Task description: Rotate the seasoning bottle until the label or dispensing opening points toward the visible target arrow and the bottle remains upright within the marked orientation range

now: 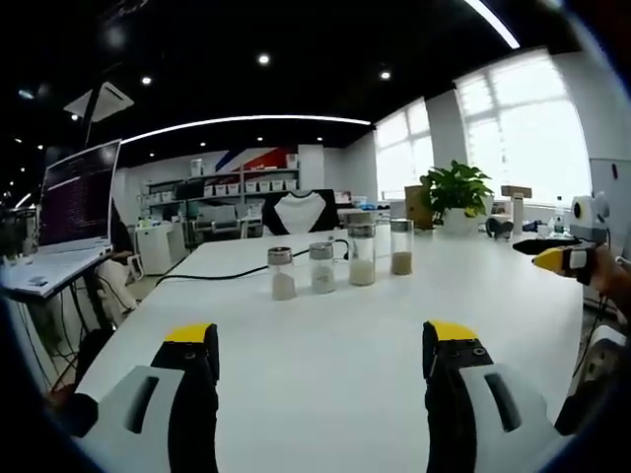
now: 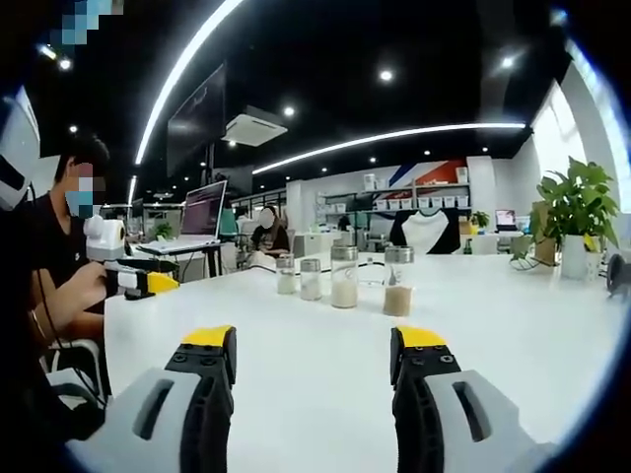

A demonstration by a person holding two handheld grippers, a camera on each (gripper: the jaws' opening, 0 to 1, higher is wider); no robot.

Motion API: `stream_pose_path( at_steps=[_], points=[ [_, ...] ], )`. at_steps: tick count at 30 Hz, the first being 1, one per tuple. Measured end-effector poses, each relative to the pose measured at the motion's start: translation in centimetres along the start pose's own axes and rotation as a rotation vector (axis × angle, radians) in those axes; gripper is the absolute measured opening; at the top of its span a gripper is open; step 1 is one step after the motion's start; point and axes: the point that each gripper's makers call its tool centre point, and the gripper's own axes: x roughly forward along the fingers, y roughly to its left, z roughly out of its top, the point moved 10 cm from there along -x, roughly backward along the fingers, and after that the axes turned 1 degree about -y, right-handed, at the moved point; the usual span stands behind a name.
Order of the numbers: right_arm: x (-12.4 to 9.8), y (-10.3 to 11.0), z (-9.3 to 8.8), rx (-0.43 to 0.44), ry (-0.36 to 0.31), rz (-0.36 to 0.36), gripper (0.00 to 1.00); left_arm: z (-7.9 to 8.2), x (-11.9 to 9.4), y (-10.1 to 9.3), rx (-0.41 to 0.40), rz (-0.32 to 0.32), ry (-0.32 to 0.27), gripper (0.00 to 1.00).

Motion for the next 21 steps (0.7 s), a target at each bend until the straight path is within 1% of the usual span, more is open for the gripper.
stream_pose_path(
  at_steps=[5, 7, 13, 18, 21],
  points=[
    [0.2, -0.1, -0.2, 0.006, 0.005, -0.001, 0.63, 0.0, 0.5, -0.1, -0.012, -0.001, -0.013, 0.9],
    [0.4, -0.3, -0.2, 0.007, 0.012, -0.004, 0.63, 0.0, 0.8, -0.1, -0.015, -0.001, -0.01, 0.9],
    [0.5, -0.5, 0.2, 0.007, -0.002, -0.008, 0.63, 0.2, 1.2, 0.0, -0.01, -0.007, -0.008, 0.9],
    [0.5, -0.5, 0.1, 0.009, -0.001, -0.01, 0.63, 0.4, 1.6, 0.0, -0.006, -0.012, -0.011, 0.9],
    [0.4, -0.5, 0.0, 0.017, 0.007, -0.009, 0.63, 0.4, 1.9, 0.1, 0.0, -0.013, 0.002, 0.9]
  ],
)
